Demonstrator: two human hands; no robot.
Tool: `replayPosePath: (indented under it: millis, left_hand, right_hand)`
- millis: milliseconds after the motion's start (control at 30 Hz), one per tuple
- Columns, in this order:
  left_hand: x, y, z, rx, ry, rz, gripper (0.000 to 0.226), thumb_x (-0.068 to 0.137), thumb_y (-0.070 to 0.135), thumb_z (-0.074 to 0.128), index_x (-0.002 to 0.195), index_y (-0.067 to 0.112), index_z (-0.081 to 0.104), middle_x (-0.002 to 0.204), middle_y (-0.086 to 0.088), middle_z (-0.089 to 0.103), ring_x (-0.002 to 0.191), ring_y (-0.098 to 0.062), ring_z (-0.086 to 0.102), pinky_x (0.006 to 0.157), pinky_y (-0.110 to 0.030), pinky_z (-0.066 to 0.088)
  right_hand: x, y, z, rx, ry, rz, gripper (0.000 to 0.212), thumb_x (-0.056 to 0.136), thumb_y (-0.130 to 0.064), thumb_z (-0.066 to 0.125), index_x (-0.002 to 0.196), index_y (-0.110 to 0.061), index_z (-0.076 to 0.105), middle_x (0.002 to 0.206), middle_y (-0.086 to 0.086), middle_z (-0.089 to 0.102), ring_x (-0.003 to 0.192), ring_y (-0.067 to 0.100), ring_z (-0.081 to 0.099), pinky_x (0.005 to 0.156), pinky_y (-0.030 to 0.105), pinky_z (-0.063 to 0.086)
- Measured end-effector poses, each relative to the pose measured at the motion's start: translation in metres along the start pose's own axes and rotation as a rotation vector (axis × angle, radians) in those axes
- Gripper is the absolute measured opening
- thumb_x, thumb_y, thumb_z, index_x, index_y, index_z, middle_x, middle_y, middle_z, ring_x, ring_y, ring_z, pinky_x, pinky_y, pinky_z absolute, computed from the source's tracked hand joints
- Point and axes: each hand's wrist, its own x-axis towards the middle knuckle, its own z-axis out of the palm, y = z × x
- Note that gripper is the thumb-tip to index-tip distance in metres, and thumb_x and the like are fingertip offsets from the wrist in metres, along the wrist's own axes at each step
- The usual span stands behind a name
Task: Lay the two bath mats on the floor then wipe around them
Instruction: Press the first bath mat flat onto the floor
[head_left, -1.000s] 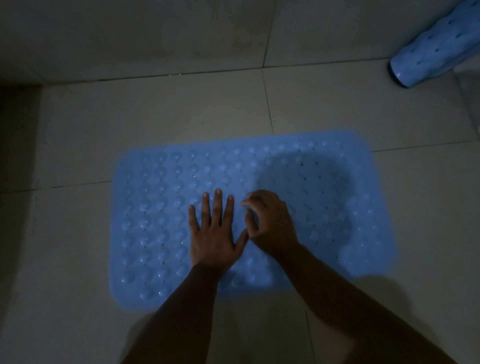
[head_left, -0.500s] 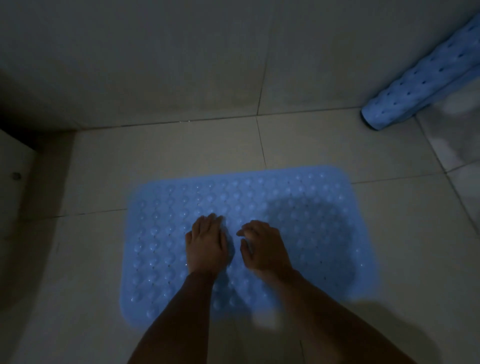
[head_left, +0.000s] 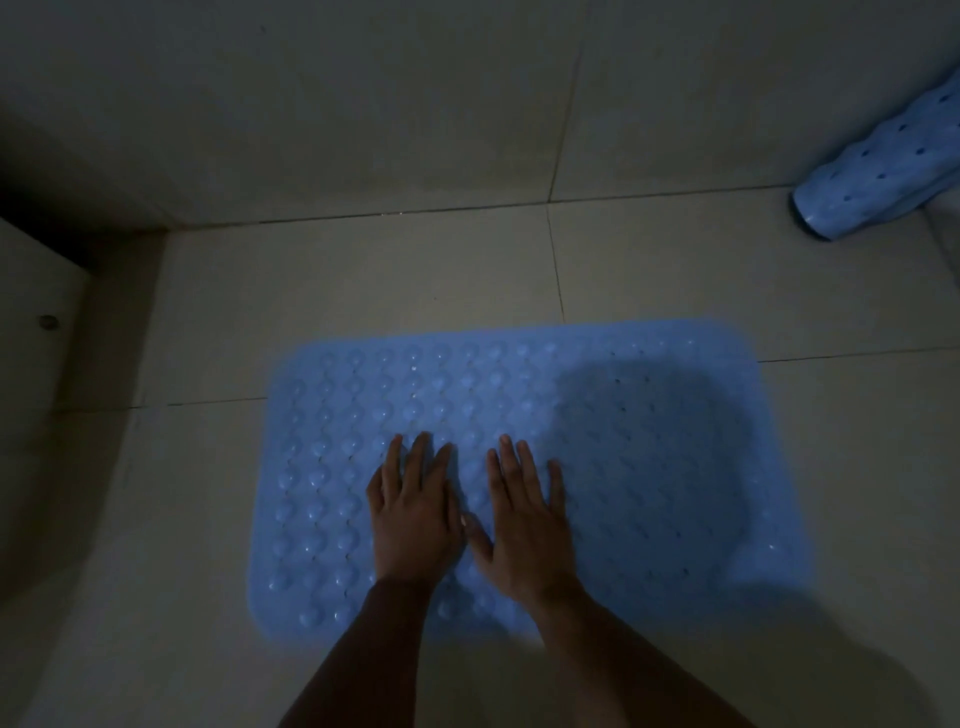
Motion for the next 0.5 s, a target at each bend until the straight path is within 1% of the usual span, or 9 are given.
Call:
replayPosePath:
  millis: [233, 333, 400, 433, 467, 500]
  left_hand:
    - [-0.007, 0.006, 0.007, -0.002, 0.001, -0.026, 0.051, 0.101, 0.036, 0.037, 0.145, 0.021, 0.056, 0.158, -0.01, 0.046, 0.154, -0.036, 0.029, 0.115, -0.056, 0.034]
    - [-0.013, 0.005, 0.007, -0.011, 0.016, -0.076, 0.052, 0.099, 0.036, 0.037, 0.145, 0.021, 0.056, 0.158, -0.009, 0.046, 0.153, -0.036, 0.03, 0.116, -0.058, 0.032]
    - [-0.018, 0.004, 0.003, -0.02, 0.036, -0.109, 0.052, 0.098, 0.036, 0.038, 0.144, 0.021, 0.056, 0.157, -0.009, 0.047, 0.153, -0.036, 0.03, 0.116, -0.059, 0.031]
    - [-0.019, 0.004, 0.0, -0.02, 0.04, -0.123, 0.052, 0.098, 0.036, 0.038, 0.144, 0.021, 0.056, 0.157, -0.008, 0.047, 0.153, -0.036, 0.029, 0.117, -0.06, 0.03]
    - [-0.021, 0.003, -0.002, -0.016, 0.04, -0.139, 0.051, 0.099, 0.037, 0.037, 0.144, 0.021, 0.056, 0.157, -0.008, 0.046, 0.153, -0.035, 0.029, 0.117, -0.061, 0.029]
    - [-0.022, 0.002, -0.002, -0.01, 0.04, -0.149, 0.052, 0.1, 0.037, 0.035, 0.145, 0.021, 0.056, 0.158, -0.009, 0.046, 0.153, -0.035, 0.028, 0.118, -0.061, 0.028]
  right_hand:
    - [0.0, 0.002, 0.007, -0.003, -0.016, -0.032, 0.078, 0.1, -0.058, 0.028, 0.16, -0.01, 0.019, 0.17, 0.01, -0.004, 0.157, 0.026, -0.007, 0.122, 0.062, 0.009]
    - [0.002, 0.0, 0.004, 0.013, -0.05, -0.035, 0.084, 0.099, -0.065, 0.023, 0.161, -0.01, 0.011, 0.17, 0.011, -0.007, 0.157, 0.025, -0.011, 0.122, 0.062, 0.006]
    - [0.002, 0.0, 0.001, 0.067, -0.056, -0.034, 0.083, 0.099, -0.066, 0.019, 0.161, -0.012, 0.007, 0.17, 0.009, -0.009, 0.156, 0.024, -0.014, 0.123, 0.06, 0.002]
    - [0.001, 0.001, -0.002, 0.094, -0.05, -0.041, 0.081, 0.099, -0.064, 0.02, 0.161, -0.013, 0.01, 0.17, 0.008, -0.006, 0.157, 0.023, -0.011, 0.124, 0.059, 0.002]
    - [0.003, 0.002, -0.008, 0.131, -0.026, -0.051, 0.078, 0.098, -0.061, 0.026, 0.16, -0.014, 0.02, 0.17, 0.009, 0.004, 0.157, 0.023, -0.002, 0.124, 0.057, 0.007]
    - [0.007, 0.006, -0.015, 0.184, 0.02, -0.072, 0.071, 0.096, -0.057, 0.034, 0.153, -0.015, 0.038, 0.167, 0.01, 0.021, 0.156, 0.024, 0.016, 0.122, 0.055, 0.019]
